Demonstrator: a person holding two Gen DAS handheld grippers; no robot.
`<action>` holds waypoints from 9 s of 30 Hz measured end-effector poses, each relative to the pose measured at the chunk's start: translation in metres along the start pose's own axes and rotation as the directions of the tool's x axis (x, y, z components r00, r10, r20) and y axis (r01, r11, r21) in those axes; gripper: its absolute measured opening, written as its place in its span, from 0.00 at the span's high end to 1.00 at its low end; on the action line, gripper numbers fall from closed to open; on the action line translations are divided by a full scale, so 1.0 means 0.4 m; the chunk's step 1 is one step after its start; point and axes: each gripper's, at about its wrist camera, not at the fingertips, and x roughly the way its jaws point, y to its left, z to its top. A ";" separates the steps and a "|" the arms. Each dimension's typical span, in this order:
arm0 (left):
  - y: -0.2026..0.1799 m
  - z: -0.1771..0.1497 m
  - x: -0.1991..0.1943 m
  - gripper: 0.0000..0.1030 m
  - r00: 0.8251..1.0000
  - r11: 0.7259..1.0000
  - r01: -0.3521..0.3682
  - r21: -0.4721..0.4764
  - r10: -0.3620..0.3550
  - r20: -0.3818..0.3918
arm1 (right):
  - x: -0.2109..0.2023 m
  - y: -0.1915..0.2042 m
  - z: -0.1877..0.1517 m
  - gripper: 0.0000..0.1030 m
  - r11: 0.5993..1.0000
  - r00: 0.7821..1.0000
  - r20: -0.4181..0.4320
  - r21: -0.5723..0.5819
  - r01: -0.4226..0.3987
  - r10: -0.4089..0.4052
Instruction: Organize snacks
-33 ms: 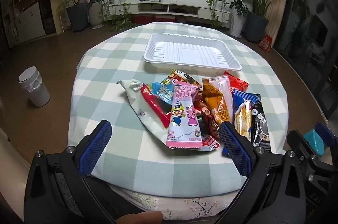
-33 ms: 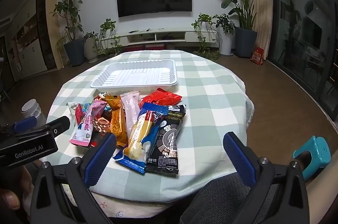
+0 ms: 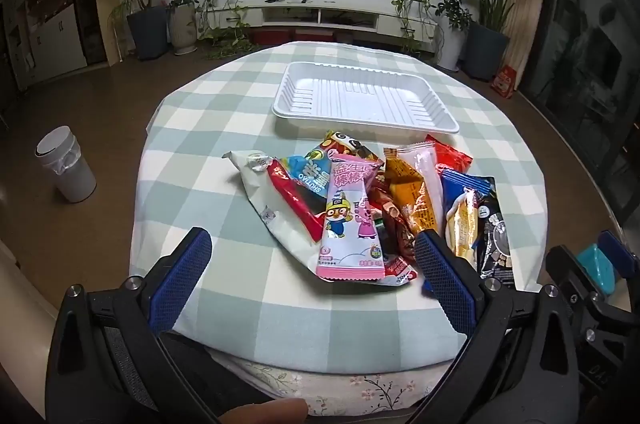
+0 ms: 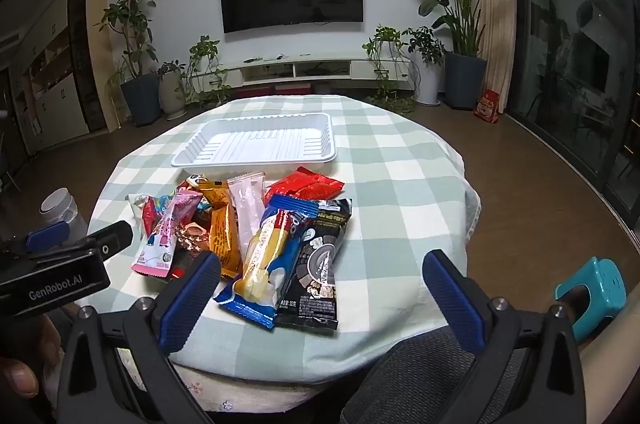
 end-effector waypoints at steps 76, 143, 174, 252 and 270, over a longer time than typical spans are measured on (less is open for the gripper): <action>-0.012 -0.046 0.025 0.00 1.000 1.000 -0.011 0.018 0.011 -0.013 | 0.017 -0.005 -0.006 0.00 1.000 0.998 -0.067 0.014 0.016 -0.015; 0.127 -0.156 0.140 0.01 0.913 0.945 0.287 -0.158 -0.319 -0.255 | 0.043 -0.076 -0.029 0.00 0.993 0.992 -0.118 0.114 -0.033 0.046; 0.148 0.080 0.360 0.42 0.935 0.999 -0.030 -0.034 0.016 -0.355 | 0.119 -0.111 -0.023 0.00 0.971 0.972 -0.157 0.191 -0.142 0.173; 0.407 0.113 0.247 0.86 0.831 0.785 0.522 -0.333 -0.556 -0.010 | 0.198 -0.409 0.128 0.75 0.886 0.976 -0.155 0.459 -0.064 0.151; 0.175 0.568 0.515 0.86 0.889 0.903 0.422 -0.087 -0.430 -0.154 | 0.532 -0.142 0.511 0.74 0.899 0.901 -0.166 0.257 -0.354 0.402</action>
